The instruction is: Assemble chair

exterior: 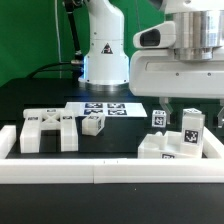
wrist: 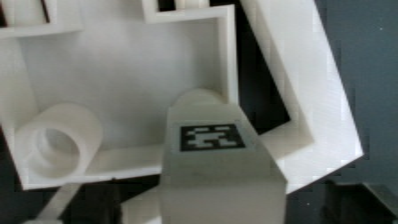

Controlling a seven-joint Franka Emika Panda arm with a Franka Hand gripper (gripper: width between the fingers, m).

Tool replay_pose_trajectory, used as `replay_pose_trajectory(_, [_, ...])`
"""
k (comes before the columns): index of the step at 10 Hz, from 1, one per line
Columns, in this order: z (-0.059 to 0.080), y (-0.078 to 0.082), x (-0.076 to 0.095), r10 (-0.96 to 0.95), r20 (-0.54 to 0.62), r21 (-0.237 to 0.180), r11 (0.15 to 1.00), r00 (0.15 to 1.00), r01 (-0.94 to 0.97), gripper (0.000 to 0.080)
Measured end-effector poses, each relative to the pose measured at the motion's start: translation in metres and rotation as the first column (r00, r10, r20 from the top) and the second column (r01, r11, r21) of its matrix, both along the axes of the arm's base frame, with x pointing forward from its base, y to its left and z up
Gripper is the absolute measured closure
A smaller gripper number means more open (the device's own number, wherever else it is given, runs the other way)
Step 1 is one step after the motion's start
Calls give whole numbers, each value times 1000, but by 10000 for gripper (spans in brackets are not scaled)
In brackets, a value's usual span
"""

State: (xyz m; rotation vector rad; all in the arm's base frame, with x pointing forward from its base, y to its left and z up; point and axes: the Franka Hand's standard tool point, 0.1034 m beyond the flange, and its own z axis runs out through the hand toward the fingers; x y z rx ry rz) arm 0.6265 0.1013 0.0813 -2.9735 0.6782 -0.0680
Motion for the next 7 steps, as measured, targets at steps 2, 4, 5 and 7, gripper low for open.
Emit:
replay_pose_trajectory(2, [17,-6,-9,27,10,1,1000,1000,-27,160])
replay_pose_trajectory(4, [27,-22,-20,60,12,-7,998,998,-60,153])
replay_pose_trajectory(5, [26,-21,-20,60,11,-7,998,998,-60,153])
replay_pose_trajectory(7, [25,-20,-20,61,10,-7,998,998,-61,150])
